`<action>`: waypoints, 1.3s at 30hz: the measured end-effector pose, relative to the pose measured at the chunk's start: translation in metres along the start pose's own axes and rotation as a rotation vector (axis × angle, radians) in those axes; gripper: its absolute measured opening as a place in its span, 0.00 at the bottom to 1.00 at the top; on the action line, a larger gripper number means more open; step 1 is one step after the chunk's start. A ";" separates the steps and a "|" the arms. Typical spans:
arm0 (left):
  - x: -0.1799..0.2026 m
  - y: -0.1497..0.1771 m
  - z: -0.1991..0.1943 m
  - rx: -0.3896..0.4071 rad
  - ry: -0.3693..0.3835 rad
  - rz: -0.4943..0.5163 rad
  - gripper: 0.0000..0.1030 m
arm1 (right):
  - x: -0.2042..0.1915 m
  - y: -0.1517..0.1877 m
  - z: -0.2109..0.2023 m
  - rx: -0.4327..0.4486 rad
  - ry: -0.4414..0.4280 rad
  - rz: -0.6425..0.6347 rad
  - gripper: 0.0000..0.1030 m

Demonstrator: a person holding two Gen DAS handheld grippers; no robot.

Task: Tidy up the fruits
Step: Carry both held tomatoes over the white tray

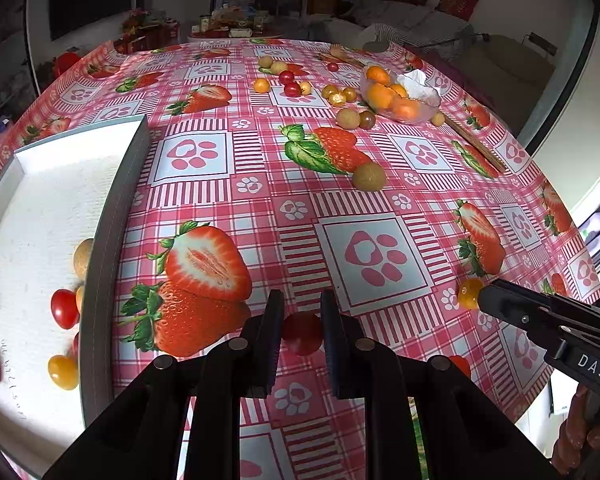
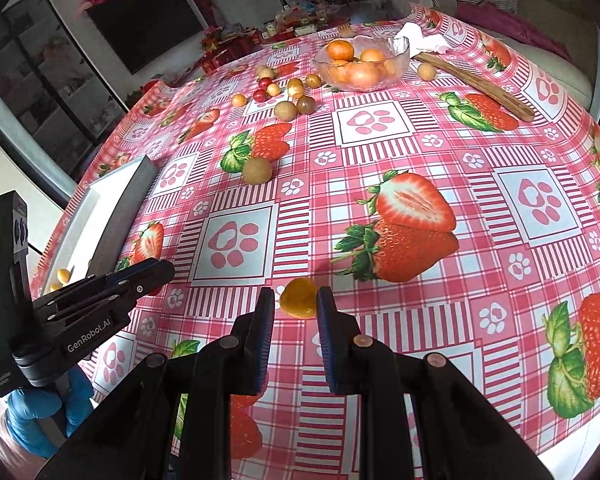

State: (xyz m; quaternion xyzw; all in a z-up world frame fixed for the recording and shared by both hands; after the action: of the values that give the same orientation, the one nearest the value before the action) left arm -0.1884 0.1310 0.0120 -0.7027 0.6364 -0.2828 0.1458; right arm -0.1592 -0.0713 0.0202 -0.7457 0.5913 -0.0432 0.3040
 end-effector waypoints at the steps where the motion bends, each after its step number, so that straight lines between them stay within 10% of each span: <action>1: -0.001 0.001 -0.004 0.007 0.001 -0.004 0.20 | -0.002 0.000 -0.001 0.001 -0.003 -0.003 0.23; 21: -0.073 0.014 -0.091 0.172 -0.067 -0.130 0.20 | -0.075 -0.018 -0.008 0.029 -0.061 -0.140 0.23; 39: -0.078 0.033 -0.092 0.160 -0.070 -0.137 0.20 | -0.023 0.025 -0.016 0.019 0.064 -0.163 0.33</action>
State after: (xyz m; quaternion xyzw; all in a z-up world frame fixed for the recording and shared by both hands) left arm -0.2712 0.2162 0.0504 -0.7400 0.5567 -0.3175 0.2040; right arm -0.1946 -0.0593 0.0270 -0.7868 0.5375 -0.0975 0.2873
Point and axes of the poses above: each gripper's, at about its wrist camera, not at the fingertips, and z roughly the way its jaws point, x to its right, y to its underside, the point moved 1 cm from there along z, roughly the way its jaws point, and after that the axes turned 3 degrees about y, right-handed, at the moved point
